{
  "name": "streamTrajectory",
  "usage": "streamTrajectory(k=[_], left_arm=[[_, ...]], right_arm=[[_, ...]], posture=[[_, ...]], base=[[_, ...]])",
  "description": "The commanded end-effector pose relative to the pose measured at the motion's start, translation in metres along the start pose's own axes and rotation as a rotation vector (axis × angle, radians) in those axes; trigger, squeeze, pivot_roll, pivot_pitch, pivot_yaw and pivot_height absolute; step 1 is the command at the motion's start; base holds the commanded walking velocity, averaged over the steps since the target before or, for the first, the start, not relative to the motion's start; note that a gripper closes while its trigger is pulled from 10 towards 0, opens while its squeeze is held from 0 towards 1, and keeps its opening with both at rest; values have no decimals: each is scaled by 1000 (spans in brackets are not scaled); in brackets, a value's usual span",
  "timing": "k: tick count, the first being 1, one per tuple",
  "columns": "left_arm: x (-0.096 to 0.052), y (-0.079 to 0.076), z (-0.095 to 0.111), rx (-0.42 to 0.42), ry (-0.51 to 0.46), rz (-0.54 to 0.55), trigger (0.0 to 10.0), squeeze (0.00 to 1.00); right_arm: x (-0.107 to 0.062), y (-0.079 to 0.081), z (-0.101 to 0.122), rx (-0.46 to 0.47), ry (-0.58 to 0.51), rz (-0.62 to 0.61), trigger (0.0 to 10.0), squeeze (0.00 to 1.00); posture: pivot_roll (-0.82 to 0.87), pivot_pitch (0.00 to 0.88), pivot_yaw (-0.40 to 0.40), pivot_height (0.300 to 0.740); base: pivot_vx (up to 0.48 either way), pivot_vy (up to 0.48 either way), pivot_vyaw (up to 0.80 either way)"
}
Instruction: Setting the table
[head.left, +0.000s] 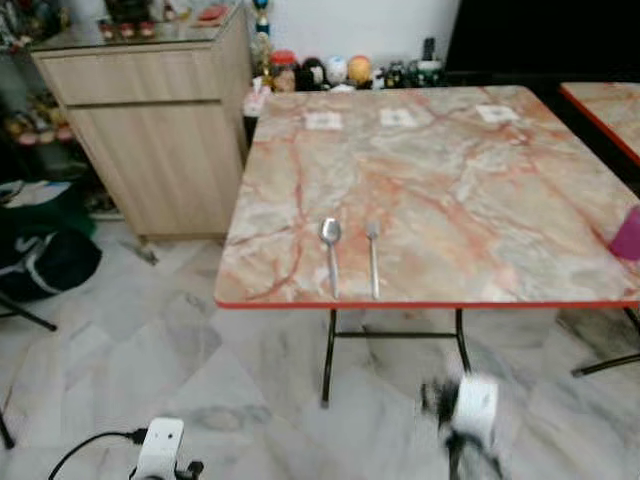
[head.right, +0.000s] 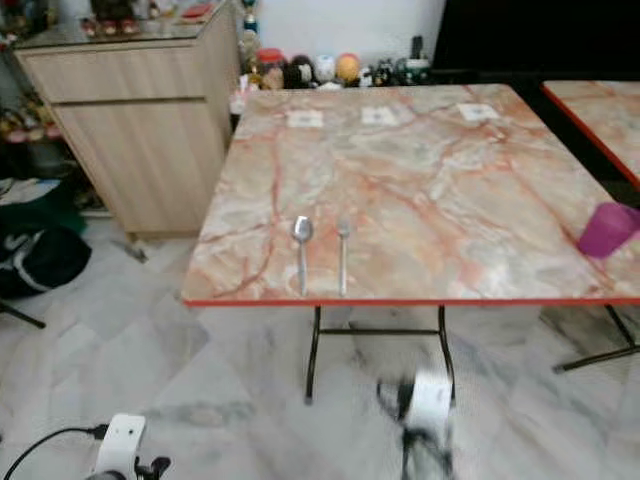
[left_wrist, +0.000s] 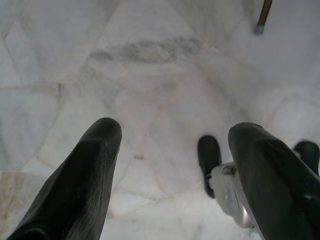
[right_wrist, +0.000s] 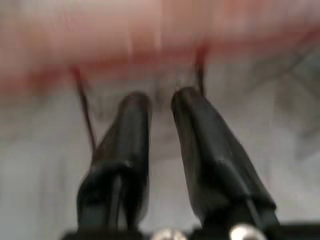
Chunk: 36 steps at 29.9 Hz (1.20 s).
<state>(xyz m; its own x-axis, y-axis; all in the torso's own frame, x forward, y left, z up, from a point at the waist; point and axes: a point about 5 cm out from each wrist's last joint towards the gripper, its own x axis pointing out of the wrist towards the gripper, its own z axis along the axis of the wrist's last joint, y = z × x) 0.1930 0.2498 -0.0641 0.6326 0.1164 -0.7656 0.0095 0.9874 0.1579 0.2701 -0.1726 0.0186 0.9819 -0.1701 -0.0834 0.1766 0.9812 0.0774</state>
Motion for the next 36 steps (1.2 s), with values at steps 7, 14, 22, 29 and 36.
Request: streamTrajectory(k=[7, 14, 22, 29, 36], left_arm=[[-3, 2, -10, -29, 17, 4, 10000, 0], [-3, 2, -12, -37, 20, 8, 10000, 0], [-3, 0, -11, -29, 17, -6, 10000, 0], [-5, -1, -19, -21, 34, -11, 10000, 0], [-9, 6, -29, -20, 62, -1, 10000, 0]], right_arm=[[-8, -2, 13, -18, -106, 12, 10000, 0], [-11, 2, 19, -24, -130, 15, 10000, 0], [-10, 2, 27, -13, -140, 24, 10000, 0], [-9, 3, 31, -5, -144, 25, 10000, 0], [-9, 8, 34, 31, -148, 32, 10000, 0]], posture=[[89, 0, -41, 740], [78, 0, -38, 740], [77, 0, -35, 740], [81, 0, -36, 740], [82, 0, -36, 740]], base=[[0, 0, 0], [0, 0, 406], [0, 0, 800], [77, 0, 800], [284, 0, 571]])
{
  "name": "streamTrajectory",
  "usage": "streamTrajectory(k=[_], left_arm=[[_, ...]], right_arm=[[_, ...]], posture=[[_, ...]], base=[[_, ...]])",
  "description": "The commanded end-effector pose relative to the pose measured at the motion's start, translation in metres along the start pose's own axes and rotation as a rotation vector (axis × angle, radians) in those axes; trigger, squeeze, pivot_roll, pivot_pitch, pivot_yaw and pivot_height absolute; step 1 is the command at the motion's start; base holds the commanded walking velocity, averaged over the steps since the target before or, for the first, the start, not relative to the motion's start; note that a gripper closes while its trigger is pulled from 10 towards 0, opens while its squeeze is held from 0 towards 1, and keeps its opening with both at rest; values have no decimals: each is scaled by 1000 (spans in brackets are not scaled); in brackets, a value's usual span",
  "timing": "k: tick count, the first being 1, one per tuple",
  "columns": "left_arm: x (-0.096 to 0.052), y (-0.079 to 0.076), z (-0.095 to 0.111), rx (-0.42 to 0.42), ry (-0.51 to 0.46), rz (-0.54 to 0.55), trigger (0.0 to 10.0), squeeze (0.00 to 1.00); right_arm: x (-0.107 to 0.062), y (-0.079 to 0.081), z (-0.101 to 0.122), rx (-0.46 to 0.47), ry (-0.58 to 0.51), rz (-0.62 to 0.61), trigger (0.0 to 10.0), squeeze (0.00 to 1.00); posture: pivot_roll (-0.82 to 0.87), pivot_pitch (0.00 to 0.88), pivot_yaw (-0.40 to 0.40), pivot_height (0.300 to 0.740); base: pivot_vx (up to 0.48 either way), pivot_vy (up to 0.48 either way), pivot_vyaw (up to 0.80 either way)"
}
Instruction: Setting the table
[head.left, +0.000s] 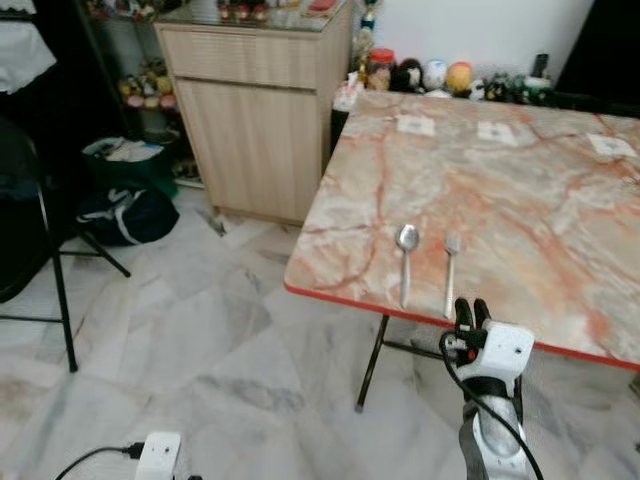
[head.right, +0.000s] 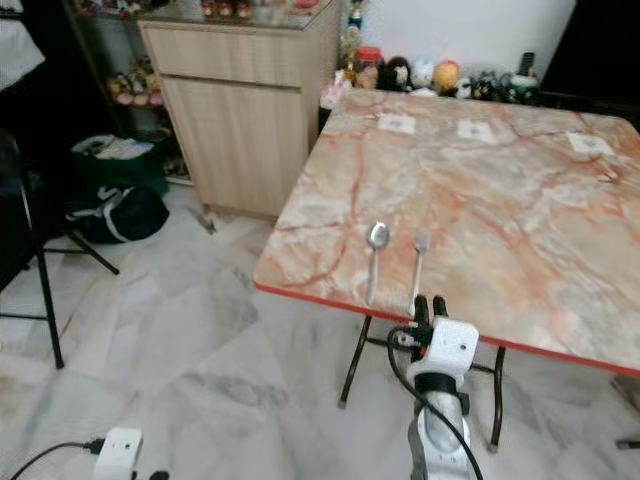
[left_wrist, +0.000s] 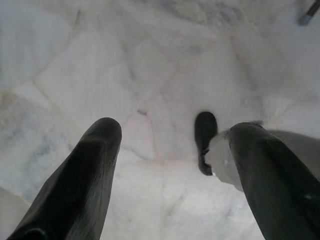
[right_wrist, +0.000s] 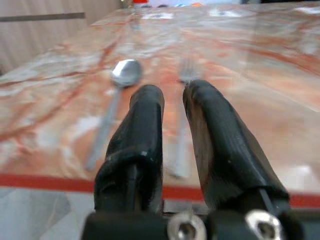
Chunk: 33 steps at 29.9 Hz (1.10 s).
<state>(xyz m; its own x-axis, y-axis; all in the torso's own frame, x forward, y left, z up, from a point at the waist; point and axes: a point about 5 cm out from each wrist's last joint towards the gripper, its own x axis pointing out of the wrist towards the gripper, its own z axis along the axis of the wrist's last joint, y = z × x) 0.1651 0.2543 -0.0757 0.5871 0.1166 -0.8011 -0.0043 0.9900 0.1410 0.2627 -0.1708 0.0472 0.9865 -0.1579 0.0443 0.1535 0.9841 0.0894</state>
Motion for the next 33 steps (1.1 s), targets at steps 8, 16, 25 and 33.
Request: streamTrajectory(k=[8, 16, 25, 33], left_arm=[[-4, 21, 0, -4, 5, 21, 10000, 0], [1, 10, 11, -2, -18, 7, 10000, 0], [4, -5, 14, -17, -26, -5, 10000, 0], [5, -10, 17, -17, -33, -9, 10000, 0]], right_arm=[[3, 8, 8, 20, -18, 22, 10000, 0], [19, 10, 19, 13, -20, 20, 10000, 0], [31, 18, 26, 32, -27, 45, 10000, 0], [25, 21, 20, 43, -1, 62, 10000, 0]], posture=[[83, 0, -35, 740], [80, 0, -30, 740], [89, 0, -34, 740], [84, 0, -30, 740]], base=[[139, 0, 0], [0, 0, 0], [0, 0, 0], [0, 0, 0]])
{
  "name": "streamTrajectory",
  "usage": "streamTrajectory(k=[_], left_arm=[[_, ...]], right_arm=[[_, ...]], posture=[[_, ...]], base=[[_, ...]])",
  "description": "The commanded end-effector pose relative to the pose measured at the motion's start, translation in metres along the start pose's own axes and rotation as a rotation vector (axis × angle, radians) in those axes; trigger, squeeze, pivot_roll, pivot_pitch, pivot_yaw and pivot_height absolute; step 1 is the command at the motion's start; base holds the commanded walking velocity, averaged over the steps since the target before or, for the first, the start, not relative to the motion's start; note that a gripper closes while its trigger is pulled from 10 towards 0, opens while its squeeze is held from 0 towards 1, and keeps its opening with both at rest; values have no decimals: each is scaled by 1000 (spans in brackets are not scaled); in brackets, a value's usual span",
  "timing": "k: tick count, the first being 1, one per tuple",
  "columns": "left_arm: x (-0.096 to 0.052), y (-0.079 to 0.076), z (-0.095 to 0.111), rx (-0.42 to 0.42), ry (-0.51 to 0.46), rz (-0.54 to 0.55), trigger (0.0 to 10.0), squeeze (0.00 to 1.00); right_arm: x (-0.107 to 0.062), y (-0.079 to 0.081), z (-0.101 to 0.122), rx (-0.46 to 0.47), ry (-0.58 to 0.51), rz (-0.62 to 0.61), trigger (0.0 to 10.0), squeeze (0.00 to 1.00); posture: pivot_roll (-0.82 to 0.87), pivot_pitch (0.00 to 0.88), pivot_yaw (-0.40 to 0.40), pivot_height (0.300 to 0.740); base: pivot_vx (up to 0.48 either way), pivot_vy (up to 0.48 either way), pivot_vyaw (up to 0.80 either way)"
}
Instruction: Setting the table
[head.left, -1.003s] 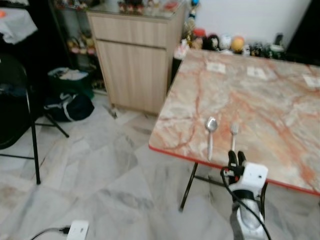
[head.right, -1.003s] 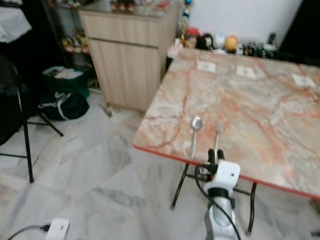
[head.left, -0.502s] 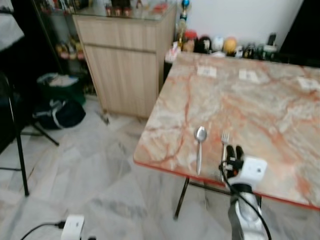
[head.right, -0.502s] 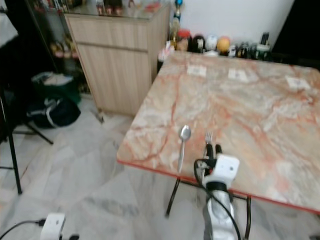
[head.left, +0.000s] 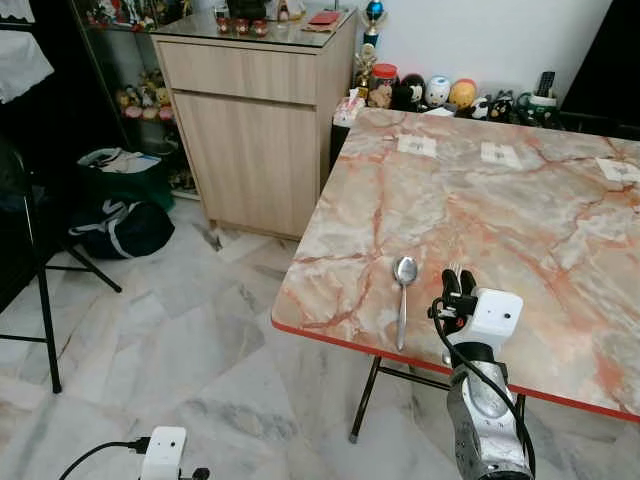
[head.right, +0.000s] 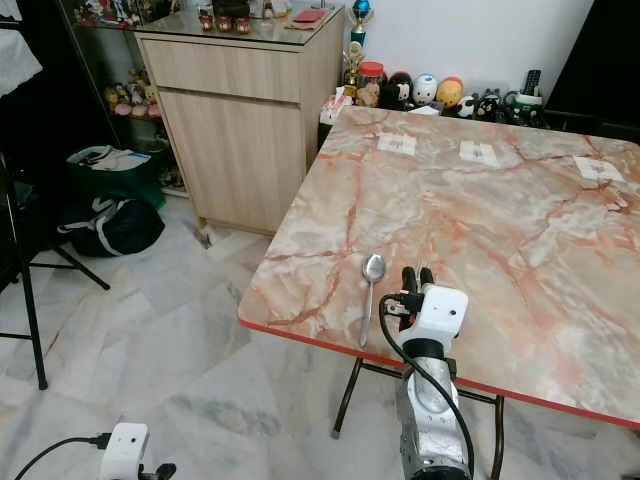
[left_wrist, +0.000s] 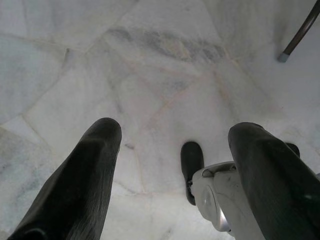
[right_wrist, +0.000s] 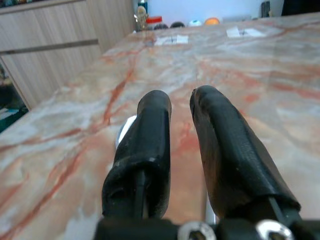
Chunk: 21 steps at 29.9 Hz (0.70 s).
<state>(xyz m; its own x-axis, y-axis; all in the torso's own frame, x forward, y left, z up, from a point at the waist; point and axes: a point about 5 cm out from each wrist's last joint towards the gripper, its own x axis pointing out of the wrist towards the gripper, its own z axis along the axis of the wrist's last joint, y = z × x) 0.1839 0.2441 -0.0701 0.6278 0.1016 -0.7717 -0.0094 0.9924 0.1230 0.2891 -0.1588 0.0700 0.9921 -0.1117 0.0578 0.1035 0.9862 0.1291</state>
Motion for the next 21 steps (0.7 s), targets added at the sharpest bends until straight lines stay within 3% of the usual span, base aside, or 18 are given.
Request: streamTrajectory(k=[1, 5, 15, 19, 21], left_arm=[[0, -1, -2, -2, 17, 2, 10000, 0], [0, 3, 0, -2, 11, 4, 10000, 0], [-5, 25, -3, 1, 12, 28, 10000, 0], [-5, 24, -2, 1, 10, 25, 10000, 0], [-1, 10, 1, 6, 1, 7, 10000, 0]], right_arm=[[-1, 3, 0, 0, 8, 16, 10000, 0], [-1, 1, -1, -1, 10, 8, 10000, 0], [-1, -1, -4, -10, 33, -16, 10000, 0], [-1, 0, -4, -8, 33, -17, 10000, 0], [-1, -1, -4, -9, 33, -23, 10000, 0]], posture=[[84, 0, -30, 740], [84, 0, -30, 740], [90, 0, -34, 740], [90, 0, -34, 740], [89, 0, -32, 740]], base=[[0, 0, 0], [0, 0, 0], [318, 0, 0], [343, 0, 0], [0, 0, 0]])
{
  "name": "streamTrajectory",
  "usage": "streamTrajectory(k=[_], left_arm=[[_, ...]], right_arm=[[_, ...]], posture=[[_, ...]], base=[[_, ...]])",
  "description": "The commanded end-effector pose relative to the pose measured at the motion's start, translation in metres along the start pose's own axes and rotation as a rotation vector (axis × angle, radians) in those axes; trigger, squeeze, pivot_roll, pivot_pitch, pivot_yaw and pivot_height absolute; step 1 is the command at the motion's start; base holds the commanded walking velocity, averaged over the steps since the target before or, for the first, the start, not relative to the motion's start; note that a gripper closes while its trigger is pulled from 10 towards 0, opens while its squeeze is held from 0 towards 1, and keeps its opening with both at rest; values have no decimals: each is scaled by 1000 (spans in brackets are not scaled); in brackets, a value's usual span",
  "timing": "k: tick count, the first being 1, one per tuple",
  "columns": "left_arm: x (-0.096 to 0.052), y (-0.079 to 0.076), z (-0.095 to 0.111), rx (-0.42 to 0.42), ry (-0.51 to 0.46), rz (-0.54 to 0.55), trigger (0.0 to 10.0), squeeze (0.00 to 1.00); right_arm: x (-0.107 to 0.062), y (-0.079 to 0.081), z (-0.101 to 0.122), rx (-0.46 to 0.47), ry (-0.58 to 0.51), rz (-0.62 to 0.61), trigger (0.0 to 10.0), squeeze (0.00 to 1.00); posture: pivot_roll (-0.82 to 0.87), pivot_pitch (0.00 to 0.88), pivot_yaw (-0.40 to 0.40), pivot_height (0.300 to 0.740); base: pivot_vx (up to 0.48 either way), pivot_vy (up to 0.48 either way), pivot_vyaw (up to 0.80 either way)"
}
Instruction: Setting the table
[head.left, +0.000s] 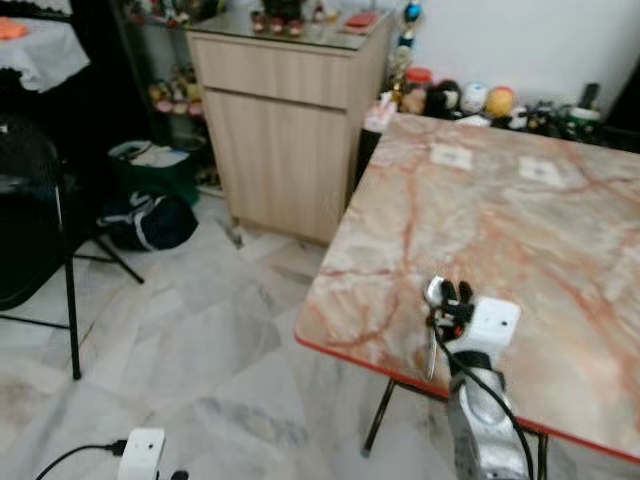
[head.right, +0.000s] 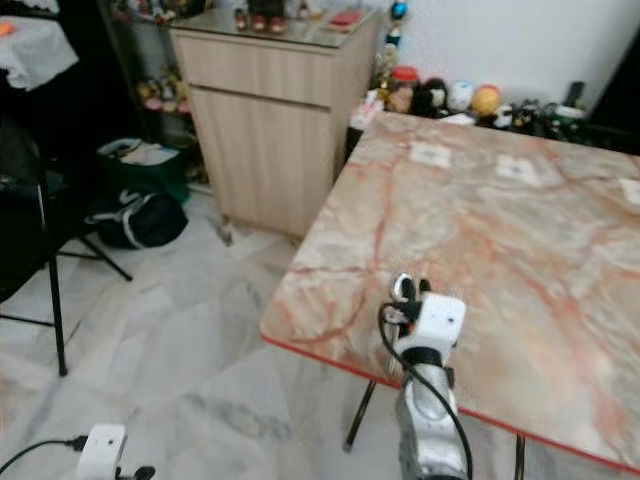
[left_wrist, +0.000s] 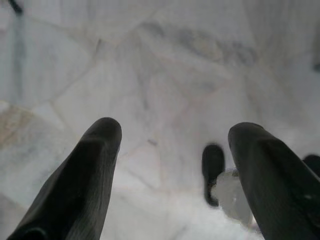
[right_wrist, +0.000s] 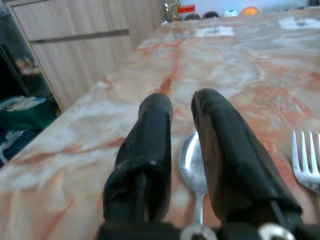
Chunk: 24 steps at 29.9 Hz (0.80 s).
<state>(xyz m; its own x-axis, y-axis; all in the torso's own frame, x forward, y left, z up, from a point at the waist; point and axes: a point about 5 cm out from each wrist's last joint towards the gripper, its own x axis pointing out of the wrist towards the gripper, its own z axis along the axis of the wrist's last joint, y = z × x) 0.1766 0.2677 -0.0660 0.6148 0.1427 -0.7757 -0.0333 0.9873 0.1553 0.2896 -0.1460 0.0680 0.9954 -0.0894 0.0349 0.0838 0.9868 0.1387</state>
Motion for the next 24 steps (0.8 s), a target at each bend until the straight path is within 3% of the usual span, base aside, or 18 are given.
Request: streamTrajectory(k=[1, 8, 9, 13, 16, 24], left_arm=[[4, -17, 7, 7, -17, -38, 10000, 0], [4, -24, 6, 15, -18, -48, 10000, 0], [4, -23, 5, 16, -15, -47, 10000, 0], [3, -20, 2, 18, -7, -41, 10000, 0], [2, -15, -2, 18, 4, -30, 10000, 0], [1, -14, -6, 22, 17, -25, 10000, 0]], right_arm=[[0, -13, 0, -19, 6, -46, 10000, 0], [-10, -29, -4, -45, 16, -170, 10000, 0], [-13, -32, -7, -23, 27, -192, 10000, 965], [-20, -37, -10, 33, 52, -249, 10000, 1000], [-34, -40, -17, 52, 133, -269, 10000, 1000], [-40, -42, -7, 53, 105, -254, 10000, 1000]], posture=[[89, 0, -32, 740], [89, 0, -35, 740], [89, 0, -35, 740], [89, 0, -37, 740], [91, 0, -39, 740], [83, 0, -40, 740]], base=[[0, 0, 0], [0, 0, 0], [0, 0, 0], [0, 0, 0], [0, 0, 0], [0, 0, 0]])
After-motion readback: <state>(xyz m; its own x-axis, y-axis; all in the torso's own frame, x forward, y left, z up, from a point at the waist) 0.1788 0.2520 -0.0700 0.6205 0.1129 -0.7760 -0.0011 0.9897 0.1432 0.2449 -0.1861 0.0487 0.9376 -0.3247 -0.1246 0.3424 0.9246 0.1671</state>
